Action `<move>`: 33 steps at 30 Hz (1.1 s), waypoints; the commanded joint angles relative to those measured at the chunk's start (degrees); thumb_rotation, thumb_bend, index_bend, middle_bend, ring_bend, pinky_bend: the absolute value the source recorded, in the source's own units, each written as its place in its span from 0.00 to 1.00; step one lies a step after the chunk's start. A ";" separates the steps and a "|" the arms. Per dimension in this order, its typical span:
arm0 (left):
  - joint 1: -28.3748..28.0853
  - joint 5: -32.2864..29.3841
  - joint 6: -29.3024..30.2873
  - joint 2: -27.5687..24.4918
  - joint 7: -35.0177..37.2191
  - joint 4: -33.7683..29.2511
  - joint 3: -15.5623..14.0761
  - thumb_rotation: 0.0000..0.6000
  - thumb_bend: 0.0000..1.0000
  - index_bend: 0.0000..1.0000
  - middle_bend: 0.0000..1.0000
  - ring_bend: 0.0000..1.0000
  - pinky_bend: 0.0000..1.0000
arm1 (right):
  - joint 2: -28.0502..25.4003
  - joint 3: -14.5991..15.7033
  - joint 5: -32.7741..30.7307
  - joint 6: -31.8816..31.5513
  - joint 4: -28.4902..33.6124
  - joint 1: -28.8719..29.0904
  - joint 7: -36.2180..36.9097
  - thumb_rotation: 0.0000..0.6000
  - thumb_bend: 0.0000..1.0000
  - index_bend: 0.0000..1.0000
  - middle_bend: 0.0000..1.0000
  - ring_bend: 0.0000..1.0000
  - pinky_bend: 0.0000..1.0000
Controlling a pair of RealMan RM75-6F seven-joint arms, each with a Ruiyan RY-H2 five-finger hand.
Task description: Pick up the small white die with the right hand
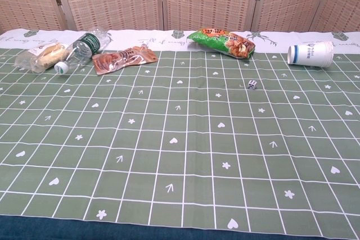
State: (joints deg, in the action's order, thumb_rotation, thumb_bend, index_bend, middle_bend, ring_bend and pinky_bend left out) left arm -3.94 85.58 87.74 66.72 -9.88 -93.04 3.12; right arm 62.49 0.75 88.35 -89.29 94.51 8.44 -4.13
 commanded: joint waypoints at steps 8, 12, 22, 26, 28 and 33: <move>-0.08 0.00 -0.40 -0.22 0.52 0.49 -0.20 1.00 0.27 0.14 0.00 0.04 0.15 | 0.61 -0.42 1.27 -0.77 0.33 -1.47 -0.49 1.00 0.19 0.32 0.41 0.42 0.60; -0.14 -0.33 -0.74 -0.08 0.78 0.62 -0.21 1.00 0.27 0.14 0.00 0.04 0.15 | 2.65 -1.80 1.79 -0.04 -0.24 -0.43 -2.66 1.00 0.20 0.32 0.41 0.43 0.60; 0.18 -0.33 -0.57 -0.03 1.66 1.47 -0.50 1.00 0.27 0.14 0.00 0.04 0.15 | 9.89 -7.54 -2.18 12.82 -2.57 9.21 -10.69 1.00 0.21 0.32 0.63 0.73 0.85; 0.45 -0.36 -0.46 0.04 2.10 1.83 -0.71 1.00 0.27 0.15 0.00 0.04 0.15 | 12.80 -10.79 -7.01 20.57 -4.91 14.79 -13.90 1.00 0.21 0.32 0.73 0.83 0.92; 0.61 -0.51 -0.33 0.02 2.25 2.00 -0.72 1.00 0.27 0.15 0.00 0.04 0.15 | 14.14 -11.96 -9.07 23.79 -6.49 17.22 -15.40 1.00 0.21 0.32 0.77 0.87 0.95; 1.03 -1.03 -0.24 -0.14 2.48 2.26 -0.82 1.00 0.27 0.15 0.00 0.04 0.15 | 18.88 -14.87 -14.50 31.06 -12.74 23.50 -17.60 1.00 0.27 0.36 0.86 0.96 1.00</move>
State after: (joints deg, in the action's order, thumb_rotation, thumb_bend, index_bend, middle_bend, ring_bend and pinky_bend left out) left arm -2.94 84.61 87.51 66.60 -7.43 -90.80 2.32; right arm 78.70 -12.19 76.63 -61.37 84.97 29.16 -20.33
